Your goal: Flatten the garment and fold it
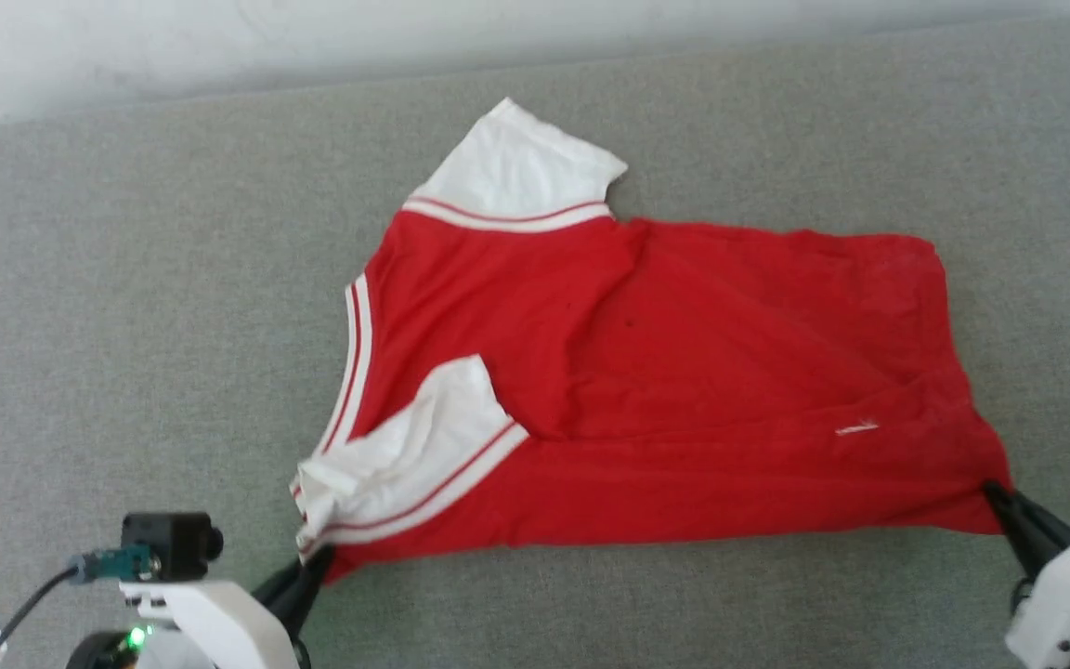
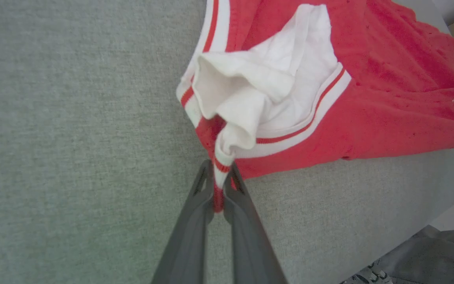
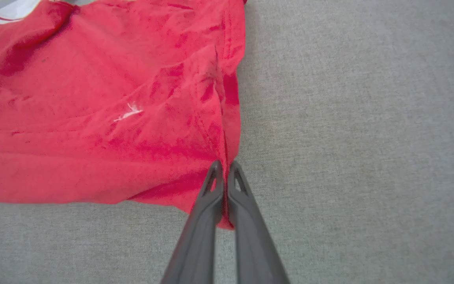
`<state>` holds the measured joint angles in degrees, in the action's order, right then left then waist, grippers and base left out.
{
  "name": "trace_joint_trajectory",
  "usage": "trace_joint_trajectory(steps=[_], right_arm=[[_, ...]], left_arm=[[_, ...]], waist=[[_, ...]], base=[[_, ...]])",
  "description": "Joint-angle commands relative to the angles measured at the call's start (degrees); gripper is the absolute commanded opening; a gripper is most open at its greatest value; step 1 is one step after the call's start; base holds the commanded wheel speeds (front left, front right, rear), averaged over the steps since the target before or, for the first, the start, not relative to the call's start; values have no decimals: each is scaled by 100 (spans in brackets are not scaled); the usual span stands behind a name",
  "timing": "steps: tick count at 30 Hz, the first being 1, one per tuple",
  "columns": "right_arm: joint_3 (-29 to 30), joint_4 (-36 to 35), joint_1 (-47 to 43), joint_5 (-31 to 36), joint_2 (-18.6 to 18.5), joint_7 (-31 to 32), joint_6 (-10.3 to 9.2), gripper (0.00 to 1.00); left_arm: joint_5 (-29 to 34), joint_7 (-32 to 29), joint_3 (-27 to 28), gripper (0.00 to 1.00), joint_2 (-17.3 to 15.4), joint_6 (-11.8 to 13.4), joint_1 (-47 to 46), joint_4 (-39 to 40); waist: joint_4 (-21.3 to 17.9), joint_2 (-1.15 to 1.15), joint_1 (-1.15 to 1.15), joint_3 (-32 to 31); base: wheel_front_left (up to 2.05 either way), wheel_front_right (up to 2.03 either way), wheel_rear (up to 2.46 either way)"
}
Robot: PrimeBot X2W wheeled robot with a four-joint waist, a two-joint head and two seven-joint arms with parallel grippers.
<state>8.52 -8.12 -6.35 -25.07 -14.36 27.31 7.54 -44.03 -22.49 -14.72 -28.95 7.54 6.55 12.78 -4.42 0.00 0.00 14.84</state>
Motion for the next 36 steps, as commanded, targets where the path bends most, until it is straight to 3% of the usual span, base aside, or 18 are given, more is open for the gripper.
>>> trace_joint_trajectory(steps=[1,6,13,26,27,28,29,30,36], right_arm=[[100,-123,-106,-53,-68,117,-5,0],[367,-362,-449,-120,-73,513,-5,0],[532,-465,-783,-114,62,739,-5,0],[291,65,-550,-25,112,434,-5,0],[278,115,-520,-13,109,399,-5,0],[277,160,-491,1,115,359,-5,27],[259,202,-472,24,107,343,-5,68],[232,236,-462,32,96,343,-5,100],[273,165,-458,-10,94,274,-5,100]], left_arm=[[-90,-102,0,0,-45,86,185,152],[-271,-355,-36,0,-70,271,664,537],[-462,-424,-94,0,0,346,1097,674],[-378,-146,-351,0,340,-16,352,-378],[-360,-105,-350,45,360,-31,295,-458],[-359,-74,-348,69,383,-43,255,-524],[-364,-60,-348,100,397,-51,233,-574],[-377,-50,-342,100,407,-55,223,-607],[-512,65,-152,100,412,28,387,-496]], waist=[[-2,0,0,-142],[20,0,0,-258],[72,0,0,-307],[210,0,0,-286],[205,0,0,-291],[199,0,0,-296],[193,0,0,-301],[188,0,0,-303],[171,0,0,-252]], base=[[0,0,0],[0,0,0],[0,0,0],[0,0,0],[0,0,0],[0,0,0],[0,0,0],[0,0,0],[0,0,0]])
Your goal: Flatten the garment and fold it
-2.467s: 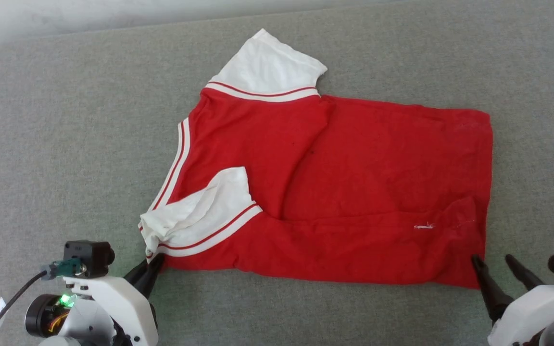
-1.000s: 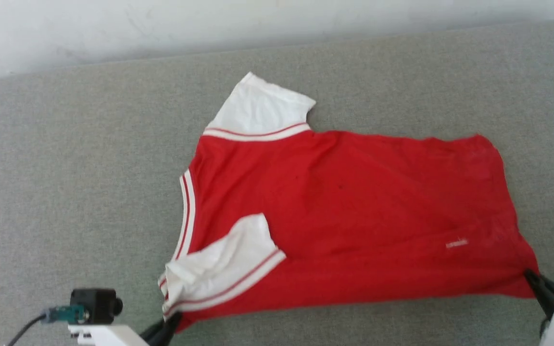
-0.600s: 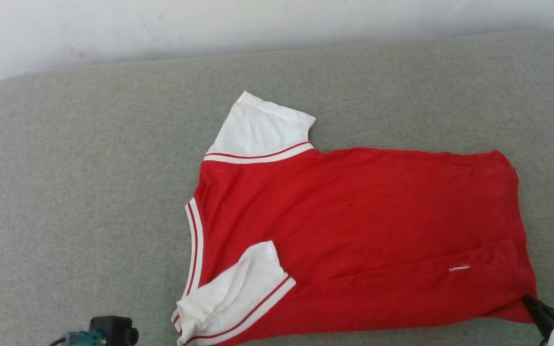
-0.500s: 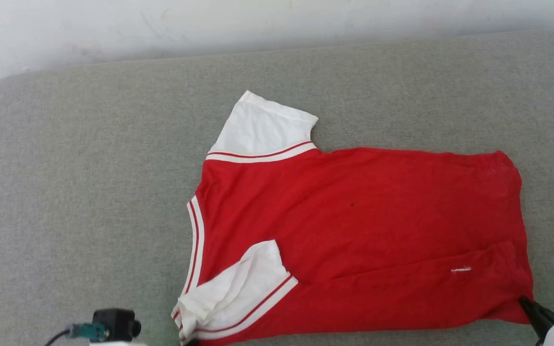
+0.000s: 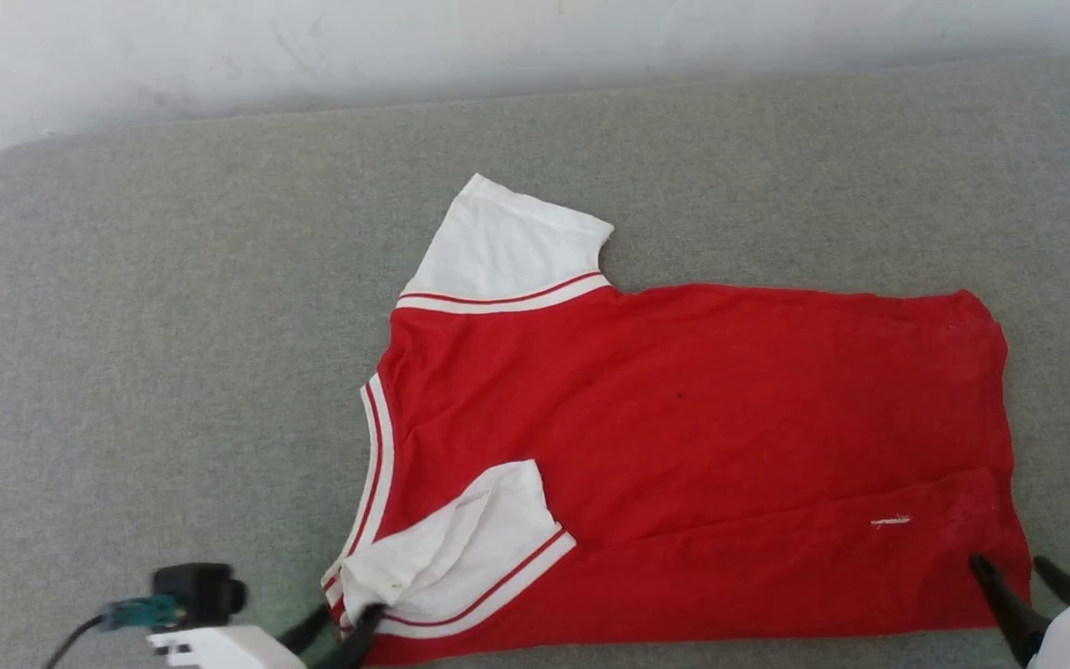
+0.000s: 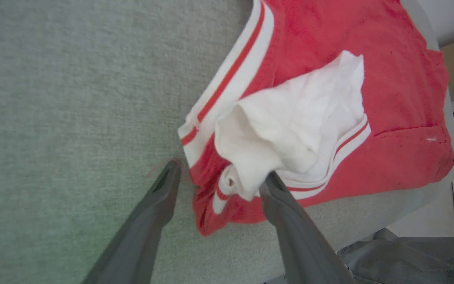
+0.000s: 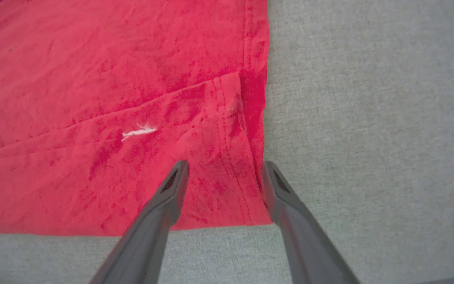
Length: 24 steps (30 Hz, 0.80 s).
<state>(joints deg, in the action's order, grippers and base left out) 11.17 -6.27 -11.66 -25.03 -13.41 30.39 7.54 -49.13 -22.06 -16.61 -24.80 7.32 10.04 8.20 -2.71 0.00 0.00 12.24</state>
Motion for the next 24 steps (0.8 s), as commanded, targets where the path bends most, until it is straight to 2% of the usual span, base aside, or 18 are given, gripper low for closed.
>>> trace_joint_trajectory(steps=[1,5,7,12,13,15,18,20,24], right_arm=[[39,-87,73,-16,15,-80,-5,100],[217,-397,83,72,151,-381,-5,100],[272,-596,126,147,237,-639,-5,100],[310,-957,443,526,452,-1450,-5,100],[252,-1031,618,661,519,-1696,-5,100],[175,-1073,786,785,558,-1891,-5,100],[-5,-1097,1069,932,640,-2099,-5,100],[-105,-1098,1173,966,673,-2169,-5,100],[-204,-1117,1353,1005,735,-2344,-5,100]], left_arm=[[-27,117,121,100,13,73,77,42],[-33,672,549,100,62,149,217,517],[168,1121,814,100,51,209,190,778],[972,2117,1092,100,-8,288,-299,1278],[1352,2378,991,100,-73,222,-678,1316],[1665,2533,837,100,-89,167,-1147,1245],[2135,2254,333,100,-167,-53,-2280,827],[2249,1956,103,100,-177,-210,-2945,535],[2368,1245,-352,100,-184,-676,-4277,-117]], waist=[[0,0,0,18],[2,0,0,33],[4,0,0,51],[-41,0,0,206],[-72,0,0,306],[-101,0,0,429],[-169,0,0,751],[-208,0,0,938],[-270,0,0,1341]], base=[[0,0,0],[0,0,0],[0,0,0],[0,0,0],[0,0,0],[0,0,0],[0,0,0],[0,0,0],[0,0,0]])
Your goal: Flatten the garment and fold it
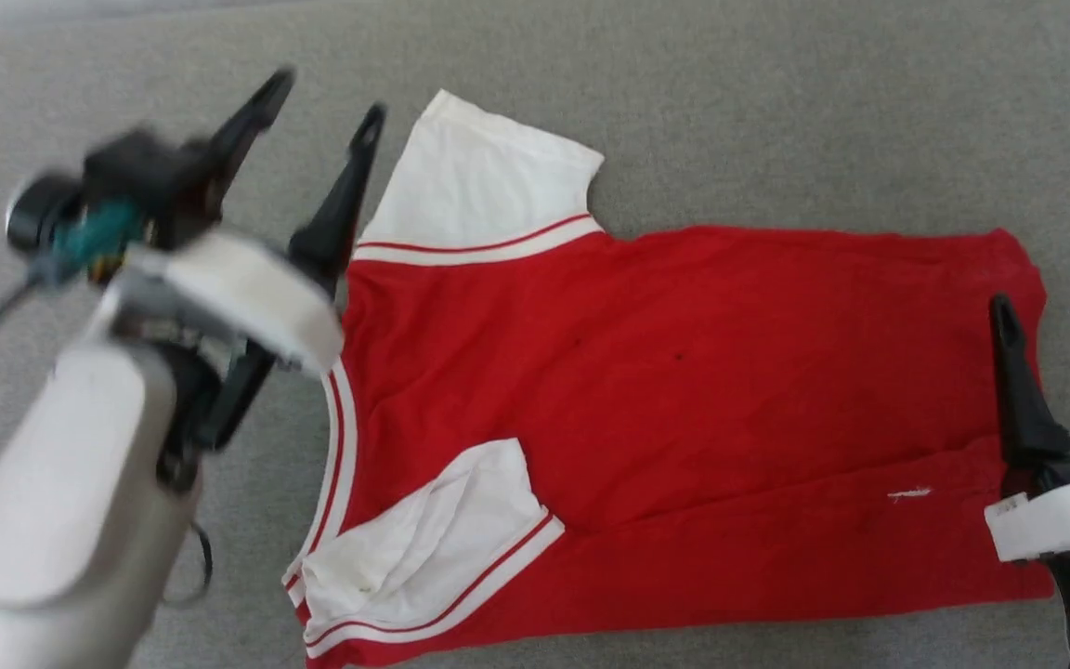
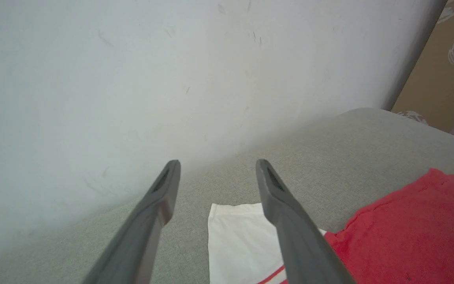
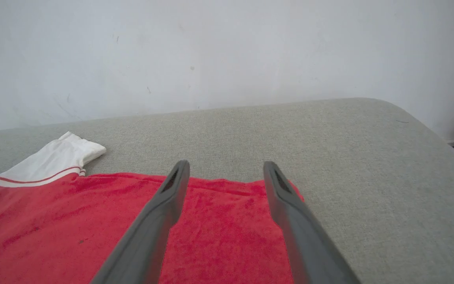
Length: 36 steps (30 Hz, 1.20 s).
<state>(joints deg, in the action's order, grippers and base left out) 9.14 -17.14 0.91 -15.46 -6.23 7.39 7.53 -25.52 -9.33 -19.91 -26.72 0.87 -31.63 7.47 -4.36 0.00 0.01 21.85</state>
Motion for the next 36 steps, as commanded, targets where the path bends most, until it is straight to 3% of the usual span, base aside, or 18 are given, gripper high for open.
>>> trace_joint_trajectory(steps=[1,6,10,17,26,28,36], right_arm=[[10,-49,151,57,39,-112,-4,100],[-79,-36,433,146,108,-349,-4,100],[-194,11,555,177,157,-440,-4,100],[-309,107,669,190,204,-504,-4,100],[-374,190,705,165,235,-530,-4,100],[-372,203,706,156,236,-537,-4,100],[-383,128,881,147,98,-482,-4,100]], left_arm=[[-7,-205,-81,100,38,-113,-432,-219],[-135,-958,-369,100,133,-549,-1791,-1105],[-457,-1482,-514,100,252,-701,-2445,-1705],[-768,-2496,-1013,100,88,-811,-3021,-2292],[-733,-3052,-1274,100,-162,-815,-3264,-2629],[-769,-3309,-1350,0,-209,-816,-3255,-2692],[-841,-3305,-1372,0,-279,-817,-3217,-2573]], waist=[[-124,0,-1,502],[-266,0,-1,981],[-370,0,-1,1234],[-540,0,-1,1466],[-711,0,-1,1596],[-735,0,-1,1600],[-714,0,-1,1448]], base=[[0,0,0],[0,0,0],[0,0,0],[0,0,0],[0,0,0],[0,0,0],[0,0,0]])
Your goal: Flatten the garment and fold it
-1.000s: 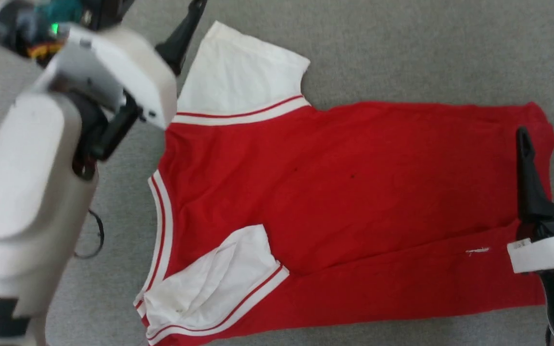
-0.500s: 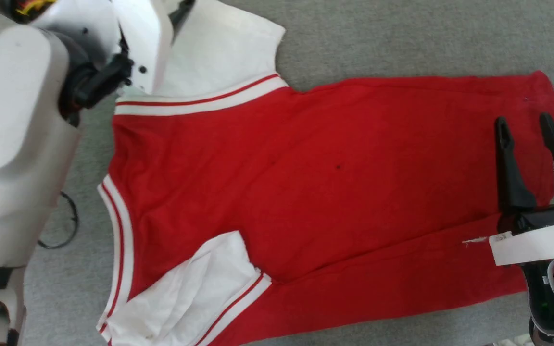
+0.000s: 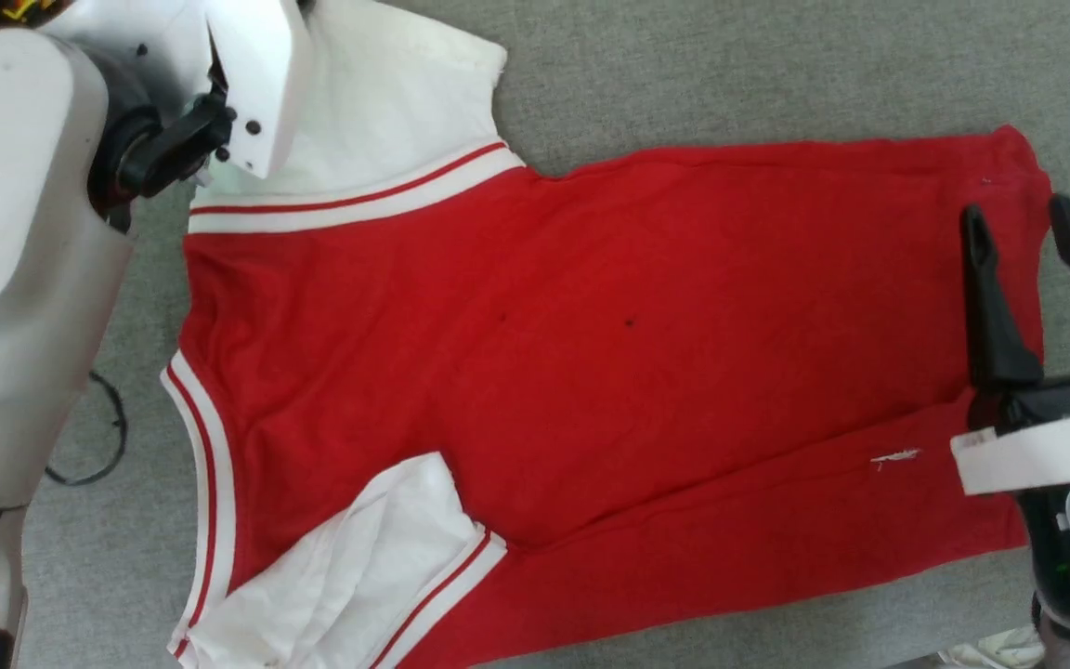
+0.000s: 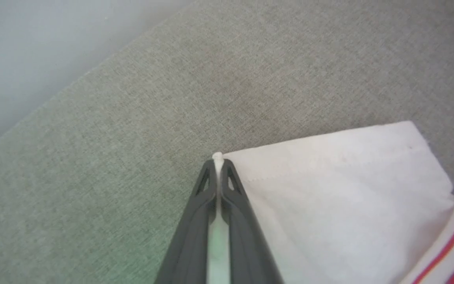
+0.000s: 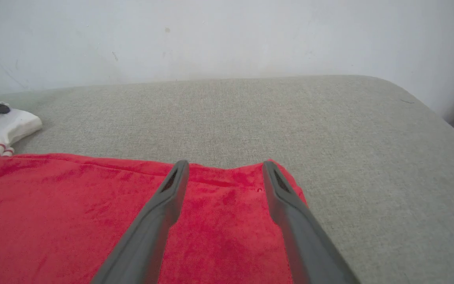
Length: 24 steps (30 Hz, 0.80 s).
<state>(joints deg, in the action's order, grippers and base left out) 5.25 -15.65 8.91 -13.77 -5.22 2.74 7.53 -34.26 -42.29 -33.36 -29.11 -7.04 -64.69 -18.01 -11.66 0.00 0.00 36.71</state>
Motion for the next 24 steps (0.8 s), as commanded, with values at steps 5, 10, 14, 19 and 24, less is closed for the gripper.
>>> trace_joint_trajectory(steps=[5,10,14,19,24], right_arm=[[-4,5,406,-222,-282,587,-4,100],[173,223,935,-511,-667,1824,-4,100],[415,432,1372,-538,-872,2650,-4,100],[609,736,1788,-589,-927,3408,-4,100],[681,1054,1932,-718,-850,4059,-4,100]], left_arm=[[32,202,-18,0,-60,-27,148,-30],[-15,228,-38,0,-115,-30,186,10],[-31,228,-40,0,-125,-26,148,85],[-41,238,-54,0,-103,-11,107,126],[-67,251,-73,0,-63,6,94,104]], waist=[[34,0,0,-210],[74,0,0,-237],[152,0,0,-129],[244,0,0,-3],[320,0,0,47]], base=[[0,0,0],[0,0,0],[0,0,0],[0,0,0],[0,0,0]])
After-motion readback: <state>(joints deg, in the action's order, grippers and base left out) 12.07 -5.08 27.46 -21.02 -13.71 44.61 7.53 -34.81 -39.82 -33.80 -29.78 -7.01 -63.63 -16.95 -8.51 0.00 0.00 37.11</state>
